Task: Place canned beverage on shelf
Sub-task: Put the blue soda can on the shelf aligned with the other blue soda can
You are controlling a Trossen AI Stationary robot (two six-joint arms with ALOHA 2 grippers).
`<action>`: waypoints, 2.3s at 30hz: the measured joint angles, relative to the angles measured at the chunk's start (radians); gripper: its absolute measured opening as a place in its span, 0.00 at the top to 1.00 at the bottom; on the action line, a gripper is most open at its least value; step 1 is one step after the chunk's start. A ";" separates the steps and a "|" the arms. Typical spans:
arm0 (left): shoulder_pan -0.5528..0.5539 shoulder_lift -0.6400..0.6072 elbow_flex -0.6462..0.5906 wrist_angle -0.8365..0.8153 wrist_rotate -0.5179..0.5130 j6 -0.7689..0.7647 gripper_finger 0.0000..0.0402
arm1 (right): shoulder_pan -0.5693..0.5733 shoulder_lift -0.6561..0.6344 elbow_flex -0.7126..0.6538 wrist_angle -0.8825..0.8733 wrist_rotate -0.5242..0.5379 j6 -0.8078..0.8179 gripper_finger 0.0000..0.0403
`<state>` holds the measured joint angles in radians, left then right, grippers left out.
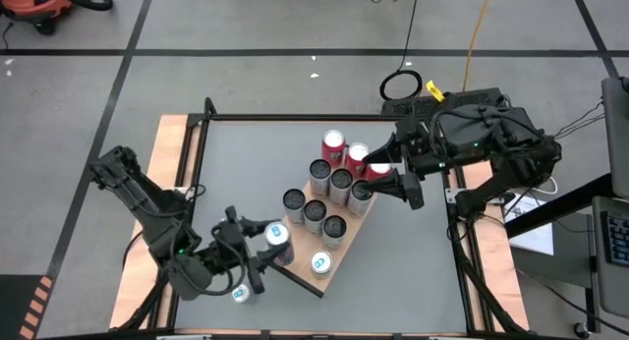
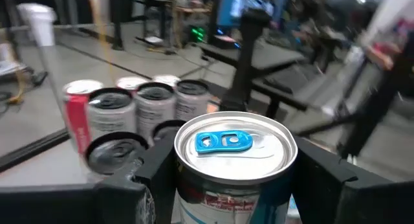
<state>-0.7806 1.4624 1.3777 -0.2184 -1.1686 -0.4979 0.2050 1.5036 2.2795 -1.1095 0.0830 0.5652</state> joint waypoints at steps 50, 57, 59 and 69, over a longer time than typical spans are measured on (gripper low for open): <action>0.005 0.209 0.001 -0.128 -0.223 -0.379 0.44 | 0.059 0.000 0.000 0.006 0.082 0.005 0.19; 0.028 0.214 0.001 -0.128 -0.181 -0.378 0.44 | 0.059 0.000 0.000 0.006 0.082 0.011 0.19; 0.030 0.214 0.001 -0.131 -0.161 -0.378 0.44 | 0.059 0.000 0.000 0.006 0.082 0.011 0.19; 0.036 0.227 0.001 -0.126 -0.158 -0.332 0.44 | 0.059 0.000 0.000 0.006 0.082 0.010 0.19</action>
<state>-0.7446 1.6890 1.3784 -0.3442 -1.3266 -0.8299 0.2638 1.5036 2.2795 -1.1033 0.1650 0.5755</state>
